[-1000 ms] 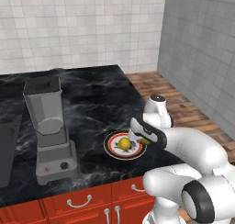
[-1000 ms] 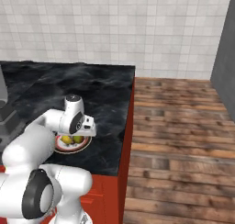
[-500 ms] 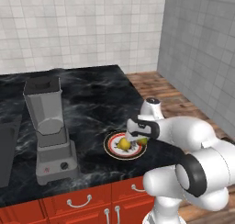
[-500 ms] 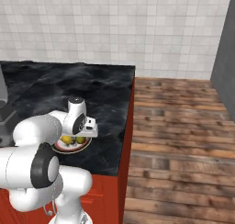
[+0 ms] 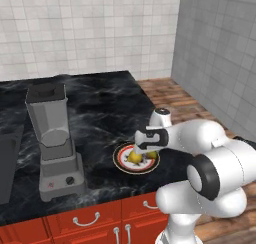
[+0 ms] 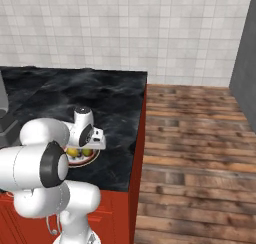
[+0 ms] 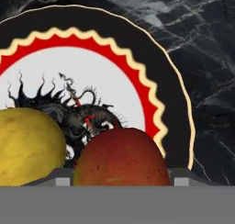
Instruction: Pick the pear and mango from the fridge and place them on the plate next to the blender to make a fruit smoothie.
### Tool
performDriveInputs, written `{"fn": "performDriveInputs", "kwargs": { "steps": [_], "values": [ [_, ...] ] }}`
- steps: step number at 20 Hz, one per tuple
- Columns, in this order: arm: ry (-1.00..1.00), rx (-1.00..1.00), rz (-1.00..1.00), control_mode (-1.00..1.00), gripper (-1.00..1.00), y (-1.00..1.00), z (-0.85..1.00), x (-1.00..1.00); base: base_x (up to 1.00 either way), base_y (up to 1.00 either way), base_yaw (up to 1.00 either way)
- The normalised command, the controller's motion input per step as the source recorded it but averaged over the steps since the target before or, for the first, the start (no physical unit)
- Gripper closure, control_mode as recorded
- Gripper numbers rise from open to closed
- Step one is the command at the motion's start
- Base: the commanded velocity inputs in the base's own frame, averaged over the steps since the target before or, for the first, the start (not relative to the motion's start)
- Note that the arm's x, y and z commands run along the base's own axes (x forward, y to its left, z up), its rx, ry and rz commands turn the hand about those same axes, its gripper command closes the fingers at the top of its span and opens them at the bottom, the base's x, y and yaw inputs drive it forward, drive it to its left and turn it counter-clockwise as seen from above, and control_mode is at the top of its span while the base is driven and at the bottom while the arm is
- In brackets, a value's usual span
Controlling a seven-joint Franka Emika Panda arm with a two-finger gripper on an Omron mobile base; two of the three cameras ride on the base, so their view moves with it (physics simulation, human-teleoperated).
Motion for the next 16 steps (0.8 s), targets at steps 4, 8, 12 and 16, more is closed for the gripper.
{"fn": "performDriveInputs", "kwargs": {
  "steps": [4, 8, 12, 16],
  "values": [
    [-0.01, 0.01, 0.0, -1.0, -1.0, -0.01, 0.11, -0.02, 0.0, 0.0, 0.0],
    [0.0, 0.02, 0.0, -1.0, -1.0, -0.19, 0.54, -0.21, 0.0, 0.0, 0.0],
    [-0.04, 0.06, 0.0, -1.0, -1.0, -0.42, 0.76, -0.47, 0.0, 0.0, 0.0],
    [-0.14, 0.1, -0.01, -1.0, -1.0, -0.46, 0.73, -0.9, 0.0, 0.0, 0.0]
  ]
}}
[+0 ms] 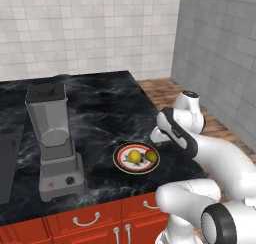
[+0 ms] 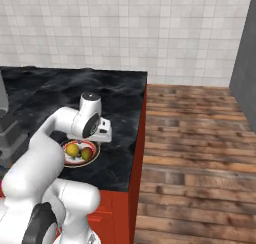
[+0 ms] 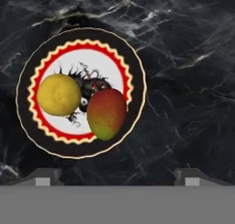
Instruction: Pick the pear and mango from the fridge and place them on the plate next to the blender to make a fruit smoothie.
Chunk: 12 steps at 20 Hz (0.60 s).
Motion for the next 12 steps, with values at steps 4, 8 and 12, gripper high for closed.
{"fn": "performDriveInputs", "kwargs": {
  "steps": [4, 8, 12],
  "values": [
    [-0.15, 0.08, -0.09, -1.0, -1.0, -0.17, 0.82, -0.93, 0.0, 0.0, 0.0],
    [-0.15, 0.02, -0.17, -1.0, -1.0, -0.02, 0.94, -0.77, 0.0, 0.0, 0.0],
    [-0.18, 0.0, -0.2, -1.0, -1.0, 0.01, 0.96, -0.64, 0.0, 0.0, 0.0]
  ]
}}
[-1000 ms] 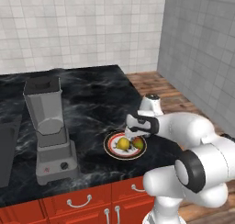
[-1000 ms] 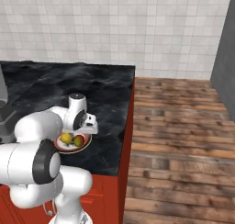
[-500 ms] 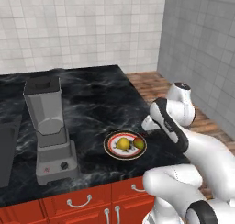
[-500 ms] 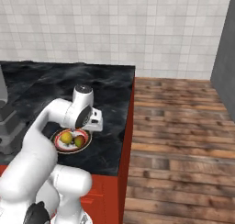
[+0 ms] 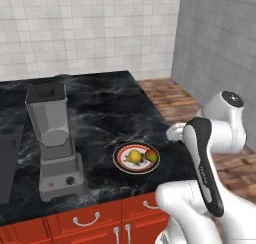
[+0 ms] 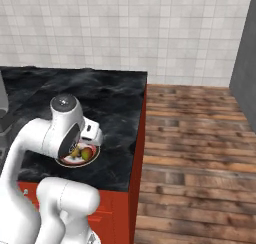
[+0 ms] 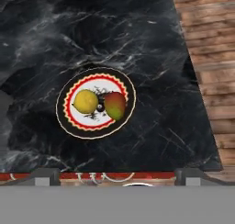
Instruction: Pick the pear and mango from the fridge and place them on the plate next to the blender to make a fruit smoothie.
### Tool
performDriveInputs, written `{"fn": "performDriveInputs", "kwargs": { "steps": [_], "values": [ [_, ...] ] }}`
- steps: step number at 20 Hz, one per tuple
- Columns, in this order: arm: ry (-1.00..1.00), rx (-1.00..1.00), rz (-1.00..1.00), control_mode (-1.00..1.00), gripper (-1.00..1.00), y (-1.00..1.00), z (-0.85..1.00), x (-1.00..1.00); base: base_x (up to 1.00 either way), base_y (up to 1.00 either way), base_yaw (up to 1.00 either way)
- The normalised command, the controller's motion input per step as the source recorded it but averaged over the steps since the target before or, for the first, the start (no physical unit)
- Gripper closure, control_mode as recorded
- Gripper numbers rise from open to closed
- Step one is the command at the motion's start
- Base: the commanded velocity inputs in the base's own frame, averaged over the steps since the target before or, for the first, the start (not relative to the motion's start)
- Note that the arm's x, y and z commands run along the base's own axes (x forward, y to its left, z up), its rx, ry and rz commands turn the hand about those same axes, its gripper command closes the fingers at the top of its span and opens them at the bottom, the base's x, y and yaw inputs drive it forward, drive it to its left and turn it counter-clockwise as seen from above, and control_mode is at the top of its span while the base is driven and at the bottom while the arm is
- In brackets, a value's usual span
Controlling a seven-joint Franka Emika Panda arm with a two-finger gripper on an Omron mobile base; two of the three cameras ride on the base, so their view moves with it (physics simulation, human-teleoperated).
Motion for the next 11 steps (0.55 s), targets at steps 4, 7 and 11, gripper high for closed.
{"fn": "performDriveInputs", "kwargs": {
  "steps": [4, 7, 11],
  "values": [
    [-0.21, -0.01, -0.19, -1.0, -1.0, 0.06, 0.82, -0.56, 0.0, 0.0, 0.0],
    [-0.16, -0.05, -0.12, -1.0, -1.0, 0.17, 0.66, -0.41, 0.0, 0.0, 0.0],
    [-0.09, -0.09, -0.04, -1.0, -1.0, 0.27, 0.44, -0.21, 0.0, 0.0, 0.0]
  ]
}}
